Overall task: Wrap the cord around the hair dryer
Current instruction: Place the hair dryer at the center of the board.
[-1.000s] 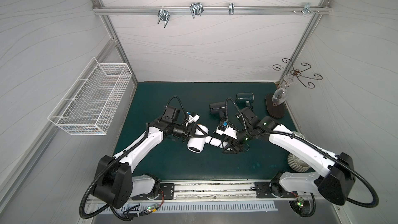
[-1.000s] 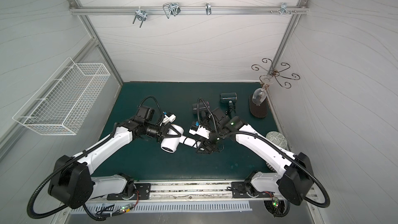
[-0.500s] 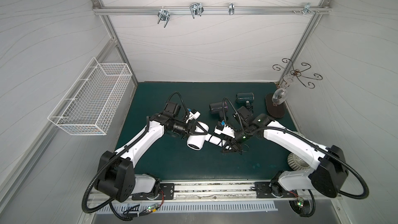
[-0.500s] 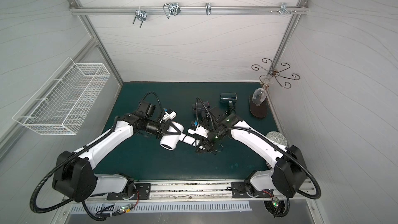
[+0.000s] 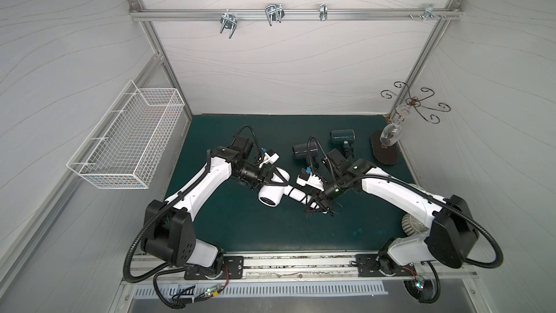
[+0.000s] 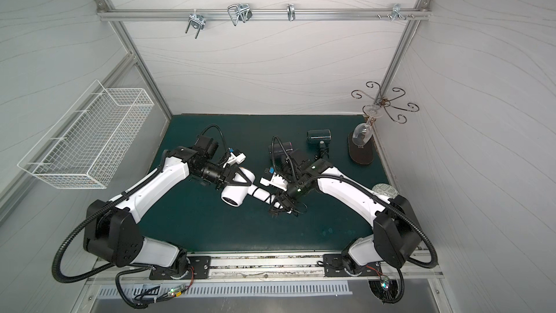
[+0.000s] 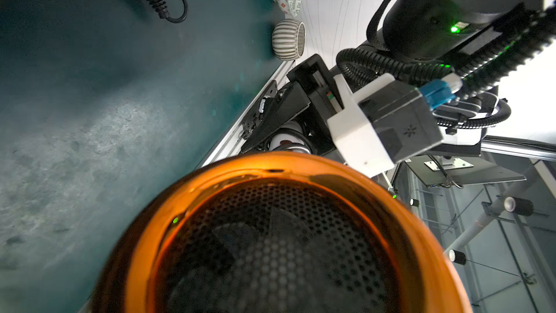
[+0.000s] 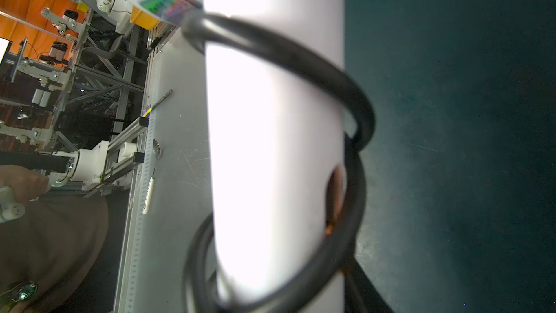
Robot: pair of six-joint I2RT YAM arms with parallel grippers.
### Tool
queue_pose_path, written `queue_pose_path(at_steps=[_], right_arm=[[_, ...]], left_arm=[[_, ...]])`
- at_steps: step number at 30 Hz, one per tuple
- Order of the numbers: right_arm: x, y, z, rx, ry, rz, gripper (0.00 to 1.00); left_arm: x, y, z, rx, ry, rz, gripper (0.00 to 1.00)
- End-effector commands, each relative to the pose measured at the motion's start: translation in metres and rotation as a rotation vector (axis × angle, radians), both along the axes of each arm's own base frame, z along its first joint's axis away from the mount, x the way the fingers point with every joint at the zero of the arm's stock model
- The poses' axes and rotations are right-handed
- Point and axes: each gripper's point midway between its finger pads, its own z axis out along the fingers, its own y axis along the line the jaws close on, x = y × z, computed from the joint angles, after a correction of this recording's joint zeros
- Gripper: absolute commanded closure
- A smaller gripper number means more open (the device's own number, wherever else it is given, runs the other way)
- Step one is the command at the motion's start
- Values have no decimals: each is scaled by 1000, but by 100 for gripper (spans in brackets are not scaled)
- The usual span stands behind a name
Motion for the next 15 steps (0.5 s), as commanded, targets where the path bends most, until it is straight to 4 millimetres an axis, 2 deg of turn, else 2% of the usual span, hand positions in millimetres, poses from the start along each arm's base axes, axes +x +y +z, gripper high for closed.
queue_pose_path(at_steps=[1, 3, 5, 10, 15], right_arm=[[-3, 15, 11, 67, 95, -29, 100], [0, 16, 7, 62, 102, -57, 100], [2, 17, 2, 62, 117, -86, 100], [7, 25, -13, 72, 187, -146, 100], [16, 44, -48, 20, 262, -221, 100]], left_arm=[[24, 3, 5, 74, -233, -7, 39], [31, 10, 0, 143, -278, 31, 19], [41, 19, -2, 220, -337, 86, 4], [64, 41, 3, 324, -455, 236, 2], [77, 57, 10, 388, -539, 341, 2]])
